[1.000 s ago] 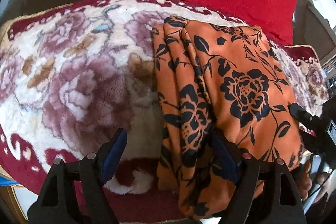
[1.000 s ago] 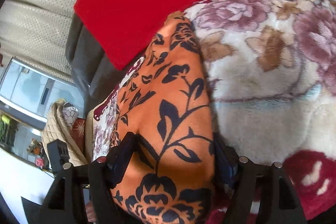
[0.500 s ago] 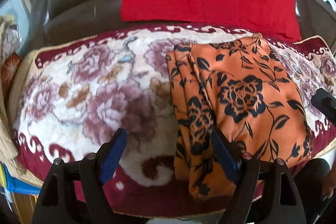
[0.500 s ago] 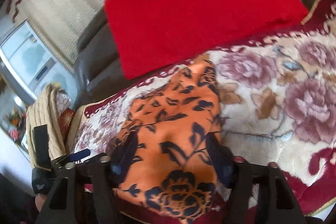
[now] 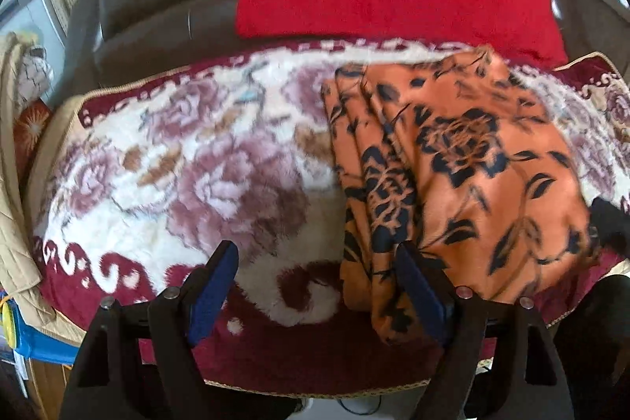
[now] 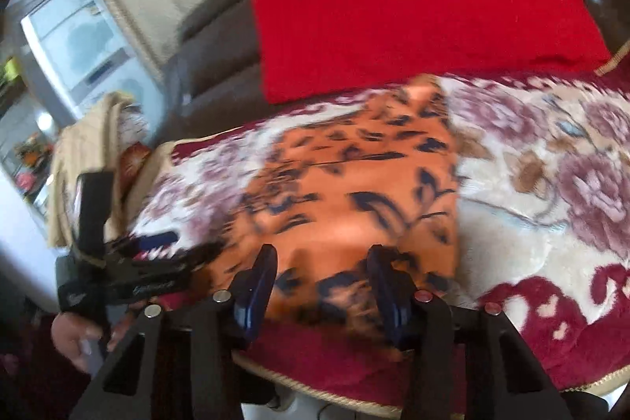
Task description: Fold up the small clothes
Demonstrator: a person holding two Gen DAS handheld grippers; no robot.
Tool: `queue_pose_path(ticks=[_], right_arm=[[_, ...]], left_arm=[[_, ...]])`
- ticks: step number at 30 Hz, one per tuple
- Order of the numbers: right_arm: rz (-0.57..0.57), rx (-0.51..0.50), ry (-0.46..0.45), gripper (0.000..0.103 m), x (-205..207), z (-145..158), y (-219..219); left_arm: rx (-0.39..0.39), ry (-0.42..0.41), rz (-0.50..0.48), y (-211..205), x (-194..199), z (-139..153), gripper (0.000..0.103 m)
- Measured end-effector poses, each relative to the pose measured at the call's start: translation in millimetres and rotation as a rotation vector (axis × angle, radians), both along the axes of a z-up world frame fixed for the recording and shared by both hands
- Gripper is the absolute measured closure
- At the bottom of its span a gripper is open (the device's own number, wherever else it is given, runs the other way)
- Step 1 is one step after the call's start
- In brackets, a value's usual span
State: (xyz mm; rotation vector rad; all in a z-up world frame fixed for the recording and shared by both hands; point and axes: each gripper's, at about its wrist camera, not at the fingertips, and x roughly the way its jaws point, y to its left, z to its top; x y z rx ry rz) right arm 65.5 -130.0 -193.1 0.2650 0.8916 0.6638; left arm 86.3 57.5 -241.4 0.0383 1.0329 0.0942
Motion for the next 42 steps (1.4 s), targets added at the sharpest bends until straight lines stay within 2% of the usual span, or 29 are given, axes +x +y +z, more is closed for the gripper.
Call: queue_pose_path(ticks=[2, 3, 5, 6, 10, 12, 16, 22, 23, 24, 27, 31, 34, 35, 40, 42], right_arm=[[0.035, -0.031, 0.026, 0.059, -4.7, -11.5, 15.5], [0.037, -0.058, 0.044, 0.063, -5.0, -20.4, 22.2], [0.037, -0.059, 0.064, 0.064, -3.9, -26.1, 25.9], [0.04, -0.057, 0.065, 0.065, -2.8, -24.5, 25.0], [0.035, -0.02, 0.036, 0.066, 7.0, -4.0, 14.9], [0.001, 0.0, 0.025, 0.066, 21.9, 4.8, 6.1], [-0.053, 0.035, 0.036, 0.066, 67.0, 6.7, 0.1], [-0.087, 0.053, 0.198, 0.068, 140.6, -32.5, 8.3], [-0.091, 0.059, 0.221, 0.068, 146.6, -38.7, 9.2], [-0.096, 0.071, 0.229, 0.068, 149.4, -40.7, 9.4], [-0.096, 0.066, 0.184, 0.068, 145.7, -28.2, 9.6], [-0.169, 0.039, 0.11, 0.068, 138.2, -16.4, -2.5], [-0.125, -0.029, 0.178, 0.066, 142.4, -36.1, 6.1], [-0.128, -0.045, 0.165, 0.066, 139.7, -37.2, 6.8], [-0.138, 0.045, 0.149, 0.065, 121.3, -9.5, -5.8], [-0.137, 0.022, 0.107, 0.065, 107.0, 5.0, -8.6]], left_arm=[[0.011, -0.004, -0.023, -7.3, -4.0, -2.1, 0.019], [0.032, 0.013, -0.035, -10.8, -2.1, -7.5, 0.019], [0.067, 0.054, -0.03, -13.0, 4.7, -21.3, 0.019], [0.055, 0.07, -0.023, -11.7, 8.6, -25.5, 0.019], [0.03, 0.041, -0.009, -2.3, 17.7, -7.1, 0.019], [0.045, 0.004, -0.015, -1.8, 30.0, 6.7, 0.019], [0.085, -0.016, -0.028, -10.3, 71.2, 16.7, 0.019], [0.222, 0.087, -0.046, -26.3, 123.4, -24.0, 0.019], [0.225, 0.108, -0.045, -26.9, 126.4, -31.8, 0.019], [0.214, 0.09, -0.046, -26.0, 127.5, -34.1, 0.019], [0.212, 0.06, -0.048, -26.1, 121.4, -31.0, 0.02], [0.194, 0.054, -0.04, -25.6, 118.3, -28.4, 0.02], [0.181, 0.048, -0.033, -24.1, 115.6, -27.0, 0.02], [0.17, 0.044, -0.033, -23.9, 112.6, -23.9, 0.02], [0.127, -0.01, -0.034, -23.0, 90.6, -0.3, 0.02], [0.115, -0.039, -0.033, -22.8, 80.3, 11.8, 0.02]])
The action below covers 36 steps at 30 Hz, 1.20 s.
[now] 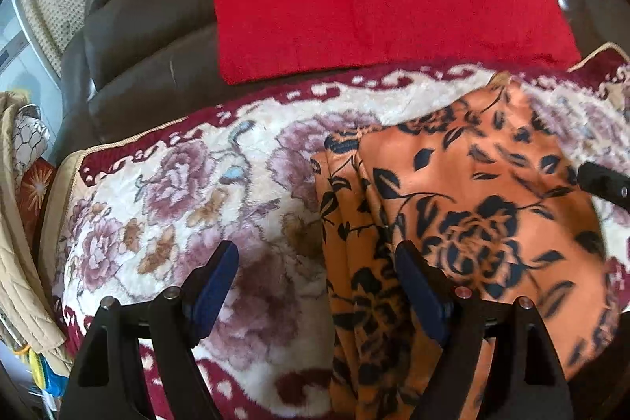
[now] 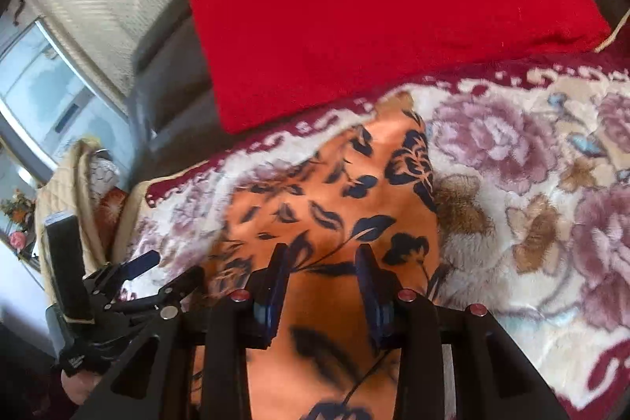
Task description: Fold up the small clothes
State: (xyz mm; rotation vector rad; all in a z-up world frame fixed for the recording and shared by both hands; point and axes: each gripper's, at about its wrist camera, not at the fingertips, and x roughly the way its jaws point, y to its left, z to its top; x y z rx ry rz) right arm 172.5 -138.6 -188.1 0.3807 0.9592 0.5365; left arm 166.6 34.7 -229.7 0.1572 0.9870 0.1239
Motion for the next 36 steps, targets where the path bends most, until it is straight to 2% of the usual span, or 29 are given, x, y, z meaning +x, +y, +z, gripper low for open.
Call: queue_pose_path(ticks=[5, 6, 7, 8, 20, 27, 31, 36], right_arm=[[-0.018, -0.067, -0.088, 0.064, -38.6, 32.5, -10.7], [-0.026, -0.073, -0.096, 0.055, -45.1, 37.7, -13.8], [-0.038, -0.076, -0.107, 0.037, -51.6, 43.0, -17.3], [-0.052, -0.076, -0.123, 0.034, -58.4, 48.5, -20.9], [-0.079, -0.113, -0.226, 0.033, -116.4, 105.6, -25.1], [-0.095, -0.134, -0.285, 0.033, -142.0, 133.5, -21.9], [-0.102, -0.146, -0.314, 0.033, -153.3, 145.9, -19.2], [-0.12, -0.18, -0.338, 0.033, -162.2, 157.7, -15.7]], left_arm=[[-0.013, -0.071, 0.015, 1.2, -25.7, 30.2, 0.02], [-0.015, -0.079, 0.019, 1.8, -29.3, 34.4, 0.02], [-0.019, -0.093, 0.027, 2.4, -35.4, 41.7, 0.02], [-0.022, -0.099, 0.033, 3.6, -38.8, 45.8, 0.02], [-0.003, -0.249, 0.115, 15.3, -96.2, 110.6, 0.02], [0.02, -0.309, 0.153, 20.3, -125.9, 138.1, 0.019], [0.043, -0.348, 0.169, 20.7, -141.7, 152.7, 0.01], [0.051, -0.378, 0.178, 23.0, -157.8, 169.2, 0.01]])
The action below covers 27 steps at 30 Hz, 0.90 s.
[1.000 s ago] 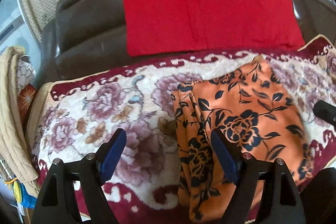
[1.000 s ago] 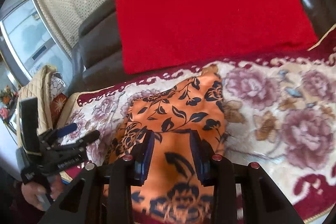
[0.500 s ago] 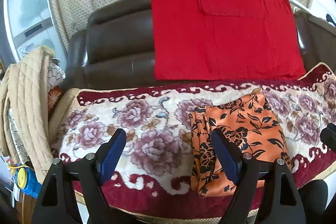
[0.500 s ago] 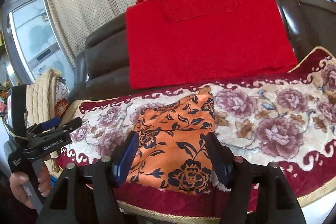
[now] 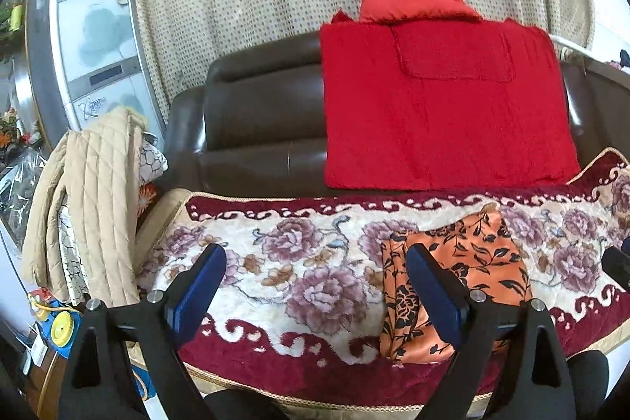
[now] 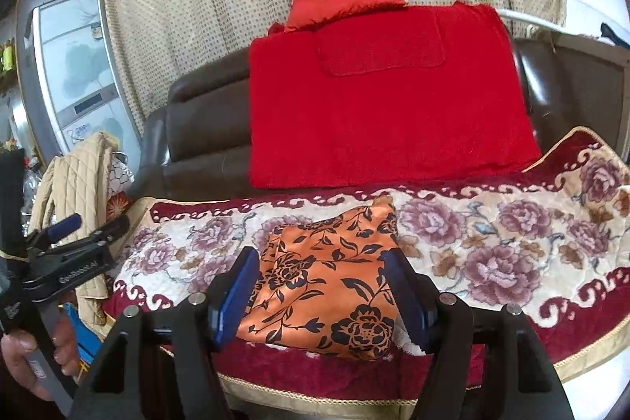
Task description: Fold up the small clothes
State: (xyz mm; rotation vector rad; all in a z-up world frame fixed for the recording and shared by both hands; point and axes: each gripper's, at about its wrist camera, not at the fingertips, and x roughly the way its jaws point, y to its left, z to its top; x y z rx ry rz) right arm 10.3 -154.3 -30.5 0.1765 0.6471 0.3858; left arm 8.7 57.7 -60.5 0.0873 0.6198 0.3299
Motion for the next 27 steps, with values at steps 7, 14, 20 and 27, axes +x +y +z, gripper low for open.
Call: queue_pose_path(ticks=[7, 14, 20, 27], right_arm=[[-0.015, -0.027, -0.015, 0.033, -11.8, 7.9, 4.1], [-0.037, -0.028, -0.01, 0.033, -16.1, 11.6, 3.0], [-0.055, -0.036, -0.035, 0.033, -24.4, 20.0, 3.5], [-0.063, -0.066, -0.077, 0.033, -35.3, 29.7, 5.7]], left_arm=[[-0.003, -0.041, 0.009, 2.2, -20.7, 16.3, 0.01], [-0.003, -0.073, -0.023, -0.2, -37.2, 26.3, 0.01], [0.002, -0.101, -0.031, -2.2, -49.2, 35.5, 0.01], [0.004, -0.122, -0.04, -6.5, -60.4, 45.0, 0.01]])
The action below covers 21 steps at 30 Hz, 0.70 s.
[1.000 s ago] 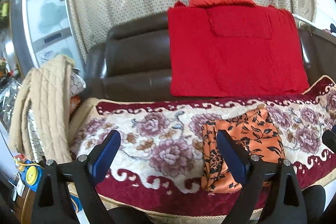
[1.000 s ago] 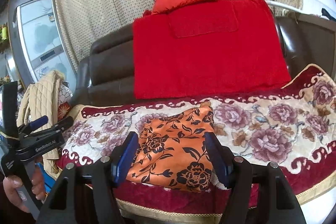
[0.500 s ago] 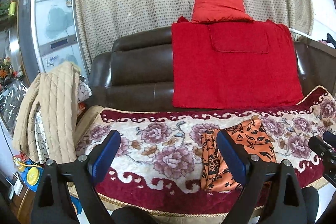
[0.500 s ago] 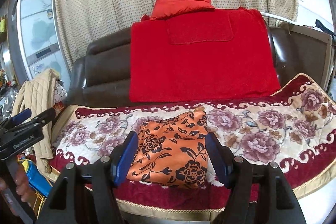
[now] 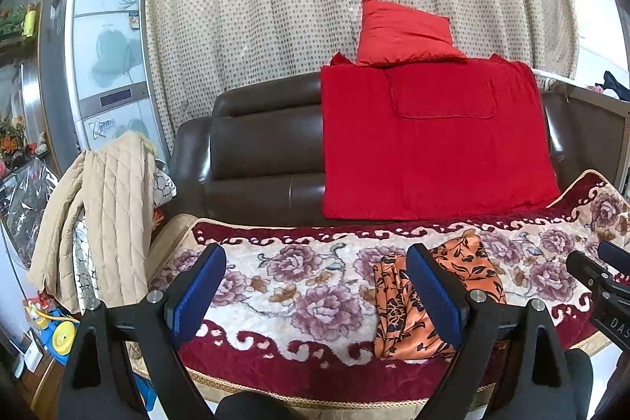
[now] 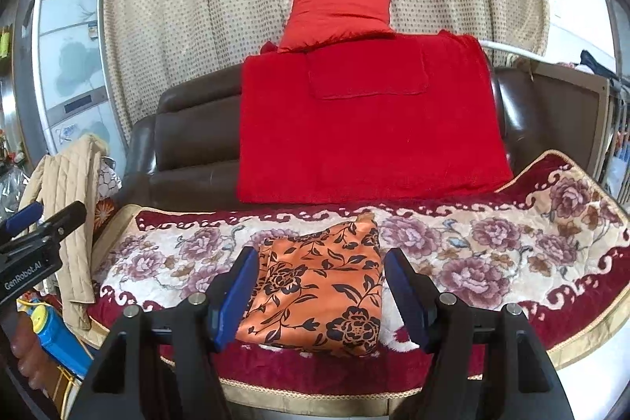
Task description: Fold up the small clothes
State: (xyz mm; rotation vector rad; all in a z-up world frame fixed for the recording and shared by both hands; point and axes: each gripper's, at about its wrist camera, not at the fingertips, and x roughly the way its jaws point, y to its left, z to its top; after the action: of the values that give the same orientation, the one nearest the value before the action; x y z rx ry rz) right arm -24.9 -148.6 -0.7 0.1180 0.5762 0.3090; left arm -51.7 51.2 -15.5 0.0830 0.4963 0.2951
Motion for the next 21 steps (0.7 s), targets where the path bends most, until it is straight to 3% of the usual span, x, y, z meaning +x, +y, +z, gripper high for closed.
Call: queue_pose_path(ticks=[21], right_arm=[[-0.002, -0.025, -0.036, 0.033, -16.7, 16.2, -3.9]], left_arm=[[-0.003, -0.066, -0.014, -1.9, -25.2, 23.6, 0.01]])
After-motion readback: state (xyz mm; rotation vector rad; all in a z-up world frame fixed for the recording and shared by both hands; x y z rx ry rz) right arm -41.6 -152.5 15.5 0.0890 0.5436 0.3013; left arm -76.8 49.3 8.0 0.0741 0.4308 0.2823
